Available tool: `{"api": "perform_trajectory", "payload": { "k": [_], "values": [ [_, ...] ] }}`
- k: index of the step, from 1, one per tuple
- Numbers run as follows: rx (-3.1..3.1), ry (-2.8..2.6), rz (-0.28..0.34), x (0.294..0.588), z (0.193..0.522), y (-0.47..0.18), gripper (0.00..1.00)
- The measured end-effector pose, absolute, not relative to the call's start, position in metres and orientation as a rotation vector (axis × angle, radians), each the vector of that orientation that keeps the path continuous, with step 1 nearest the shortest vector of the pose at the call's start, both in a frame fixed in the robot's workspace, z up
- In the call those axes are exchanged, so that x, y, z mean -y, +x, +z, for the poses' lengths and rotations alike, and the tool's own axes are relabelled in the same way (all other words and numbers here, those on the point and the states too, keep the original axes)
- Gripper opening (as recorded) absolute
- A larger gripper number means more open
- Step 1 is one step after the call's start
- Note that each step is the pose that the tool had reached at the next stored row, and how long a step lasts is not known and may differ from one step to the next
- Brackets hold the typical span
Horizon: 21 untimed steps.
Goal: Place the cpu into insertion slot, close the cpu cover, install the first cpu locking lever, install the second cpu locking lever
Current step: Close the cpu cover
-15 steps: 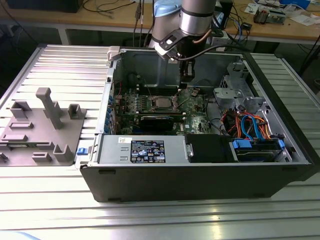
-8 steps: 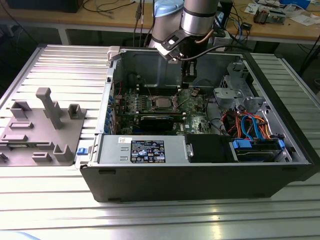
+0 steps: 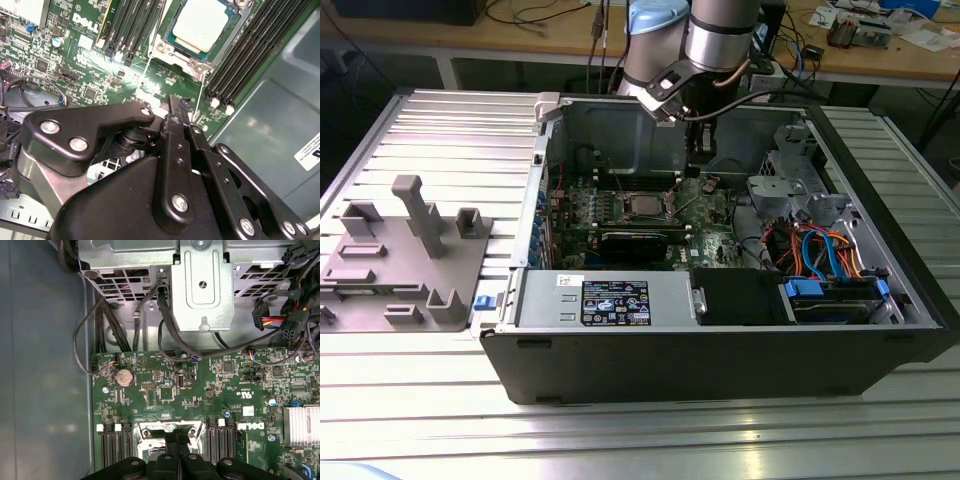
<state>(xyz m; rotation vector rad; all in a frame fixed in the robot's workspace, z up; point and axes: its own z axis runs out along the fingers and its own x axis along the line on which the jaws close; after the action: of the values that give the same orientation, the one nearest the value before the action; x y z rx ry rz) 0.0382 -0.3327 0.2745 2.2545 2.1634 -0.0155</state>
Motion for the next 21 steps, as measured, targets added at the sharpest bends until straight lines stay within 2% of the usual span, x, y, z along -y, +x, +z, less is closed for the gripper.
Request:
{"api": "perform_trajectory", "payload": {
  "k": [21],
  "values": [
    [-2.164, 2.255, -0.017, 0.328, 0.274, 0.061, 0.11]
  ]
}}
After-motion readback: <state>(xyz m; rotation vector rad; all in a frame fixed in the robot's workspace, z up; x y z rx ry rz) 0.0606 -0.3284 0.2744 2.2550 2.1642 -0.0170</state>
